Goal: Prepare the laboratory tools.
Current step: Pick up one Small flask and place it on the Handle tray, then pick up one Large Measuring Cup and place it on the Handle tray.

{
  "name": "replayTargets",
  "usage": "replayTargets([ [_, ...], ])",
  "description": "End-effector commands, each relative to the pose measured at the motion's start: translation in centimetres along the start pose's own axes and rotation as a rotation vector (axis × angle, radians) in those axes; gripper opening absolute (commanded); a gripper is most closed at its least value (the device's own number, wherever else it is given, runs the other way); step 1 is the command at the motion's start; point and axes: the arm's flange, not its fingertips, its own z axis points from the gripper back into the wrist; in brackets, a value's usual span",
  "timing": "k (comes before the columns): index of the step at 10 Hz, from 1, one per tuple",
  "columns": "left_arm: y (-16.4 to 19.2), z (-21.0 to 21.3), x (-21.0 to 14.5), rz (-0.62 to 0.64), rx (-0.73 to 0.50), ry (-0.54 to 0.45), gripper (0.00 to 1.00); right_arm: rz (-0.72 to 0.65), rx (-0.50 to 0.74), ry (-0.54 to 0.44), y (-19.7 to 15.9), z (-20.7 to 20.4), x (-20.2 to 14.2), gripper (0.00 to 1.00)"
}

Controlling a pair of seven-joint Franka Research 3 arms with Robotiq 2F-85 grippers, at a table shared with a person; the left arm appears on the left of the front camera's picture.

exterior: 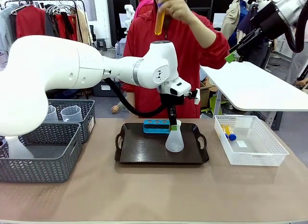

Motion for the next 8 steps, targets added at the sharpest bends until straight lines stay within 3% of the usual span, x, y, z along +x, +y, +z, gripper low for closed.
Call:
replayTargets([
  [1, 0.1, 1.3, 0.0, 0.021, -0.003, -0.006, 1.00, -0.001, -0.007, -0.004, 0.0, 0.1, 0.1, 1.00],
  [8, -2.6, 7.7, -2.7, 0.121, 0.053, -0.050, 1.00, -0.001, -0.007, -0.004, 0.0, 0.1, 0.1, 1.00],
])
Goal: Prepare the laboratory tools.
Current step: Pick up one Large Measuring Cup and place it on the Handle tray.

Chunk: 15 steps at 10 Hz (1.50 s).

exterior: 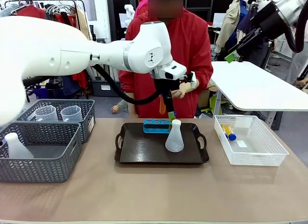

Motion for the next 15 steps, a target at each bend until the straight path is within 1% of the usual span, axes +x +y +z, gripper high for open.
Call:
replayTargets([
  [1, -2.0, 2.0, -2.3, 0.046, 0.025, -0.016, 1.00, -0.001, -0.007, -0.004, 0.0, 0.1, 0.1, 1.00],
  [2, -3.0, 4.1, -3.5, 0.078, 0.035, -0.011, 1.00, -0.001, -0.007, -0.004, 0.0, 0.1, 0.1, 1.00],
  [3, -3.4, 5.4, -4.1, 0.136, 0.060, -0.012, 1.00, -0.001, -0.007, -0.004, 0.0, 0.1, 0.1, 1.00],
  [5, -3.9, 9.5, -7.5, 0.253, 0.112, 0.021, 1.00, -0.001, -0.007, -0.004, 0.0, 0.1, 0.1, 1.00],
  [6, -4.2, 10.7, -8.6, 0.316, 0.150, 0.032, 1.00, -0.001, -0.007, -0.004, 0.0, 0.1, 0.1, 1.00],
  [8, -4.4, 14.6, -12.0, 0.449, 0.221, 0.089, 1.00, -0.001, -0.007, -0.004, 0.0, 0.1, 0.1, 1.00],
  [9, -4.4, 16.0, -13.5, 0.549, 0.259, 0.138, 1.00, -0.001, -0.007, -0.004, 0.0, 0.1, 0.1, 1.00],
  [10, -4.5, 17.6, -15.2, 0.636, 0.270, 0.166, 1.00, -0.001, -0.007, -0.004, 0.0, 0.1, 0.1, 1.00],
  [12, -4.1, 18.9, -18.5, 0.812, 0.315, 0.200, 1.00, -0.001, -0.007, -0.004, 0.0, 0.1, 0.1, 1.00],
  [13, -3.2, 19.5, -21.1, 0.895, 0.322, 0.212, 1.00, -0.001, -0.007, -0.004, 0.0, 0.1, 0.1, 1.00],
  [14, -2.6, 19.8, -23.1, 0.965, 0.334, 0.196, 1.00, -0.001, -0.007, -0.004, 0.0, 0.1, 0.1, 1.00],
  [15, -2.5, 20.0, -24.4, 1.009, 0.327, 0.193, 1.00, -0.001, -0.007, -0.004, 0.0, 0.1, 0.1, 1.00],
])
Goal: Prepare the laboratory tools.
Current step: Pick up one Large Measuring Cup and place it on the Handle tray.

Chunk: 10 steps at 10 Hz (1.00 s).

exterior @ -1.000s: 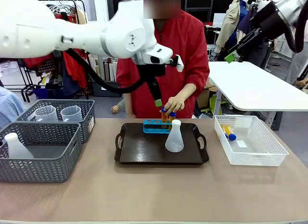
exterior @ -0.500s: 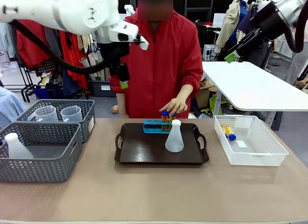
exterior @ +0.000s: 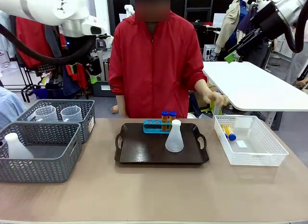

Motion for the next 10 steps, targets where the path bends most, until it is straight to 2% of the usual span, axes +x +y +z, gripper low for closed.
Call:
replayTargets([
  [1, 1.3, -1.0, -1.1, 0.077, -0.010, -0.006, 1.00, -0.001, -0.007, -0.004, 0.1, 0.1, 0.1, 1.00],
  [2, 1.2, -1.0, -1.2, 0.040, -0.010, -0.015, 1.00, -0.001, -0.007, -0.004, 0.1, 0.1, 0.1, 1.00],
  [3, 1.5, -0.6, -0.5, 0.041, -0.001, 0.009, 1.00, -0.001, -0.007, -0.004, 0.1, 0.1, 0.1, 1.00],
  [8, 1.3, -0.7, -0.3, 0.038, -0.004, 0.008, 1.00, -0.001, -0.007, -0.004, 0.1, 0.1, 0.1, 1.00],
  [9, 3.3, -2.0, 0.0, 0.113, -0.115, 0.079, 1.00, -0.001, -0.007, -0.004, 0.1, 0.1, 0.1, 1.00],
  [10, 5.5, -3.4, -0.1, 0.159, -0.177, 0.121, 1.00, -0.001, -0.007, -0.004, 0.1, 0.1, 0.1, 1.00],
])
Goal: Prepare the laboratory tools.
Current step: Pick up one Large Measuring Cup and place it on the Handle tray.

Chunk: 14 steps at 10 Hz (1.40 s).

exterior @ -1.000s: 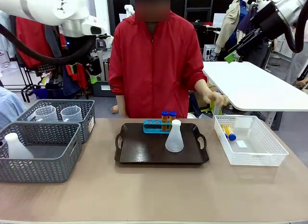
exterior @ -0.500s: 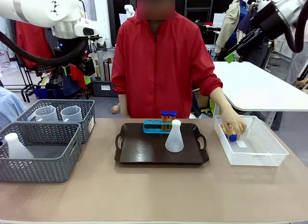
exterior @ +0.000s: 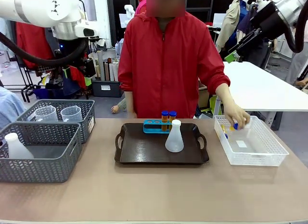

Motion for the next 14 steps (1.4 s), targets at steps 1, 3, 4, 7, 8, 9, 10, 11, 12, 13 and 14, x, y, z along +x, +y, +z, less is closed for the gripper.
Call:
replayTargets([
  [1, 4.9, -2.1, 1.0, 0.132, -0.118, 0.060, 1.00, -0.001, -0.007, -0.004, 0.1, 0.1, 0.1, 1.00],
  [3, 8.5, -4.9, 0.8, 0.237, -0.149, 0.053, 1.00, -0.001, -0.007, -0.004, 0.1, 0.1, 0.1, 1.00],
  [4, 10.1, -6.0, 0.5, 0.281, -0.154, 0.064, 1.00, -0.001, -0.007, -0.004, 0.1, 0.1, 0.1, 1.00],
  [7, 14.7, -9.8, -1.1, 0.441, -0.132, 0.092, 1.00, -0.001, -0.007, -0.004, 0.1, 0.1, 0.1, 1.00],
  [8, 16.1, -11.1, -1.8, 0.488, -0.120, 0.107, 1.00, -0.001, -0.007, -0.004, 0.1, 0.1, 0.1, 1.00],
  [9, 17.5, -12.4, -2.3, 0.528, -0.106, 0.130, 1.00, -0.001, -0.007, -0.004, 0.1, 0.1, 0.1, 1.00],
  [10, 18.5, -13.6, -3.1, 0.558, -0.107, 0.139, 1.00, -0.001, -0.007, -0.004, 0.1, 0.1, 0.1, 1.00],
  [11, 19.8, -14.9, -3.9, 0.571, -0.108, 0.134, 1.00, -0.001, -0.007, -0.004, 0.1, 0.1, 0.1, 1.00],
  [12, 20.9, -16.0, -4.3, 0.572, -0.096, 0.128, 1.00, -0.001, -0.007, -0.004, 0.1, 0.1, 0.1, 1.00],
  [13, 21.5, -17.0, -4.7, 0.578, -0.081, 0.129, 1.00, -0.001, -0.007, -0.004, 0.1, 0.1, 0.1, 1.00],
  [14, 22.0, -17.9, -4.7, 0.578, -0.071, 0.131, 1.00, -0.001, -0.007, -0.004, 0.1, 0.1, 0.1, 1.00],
])
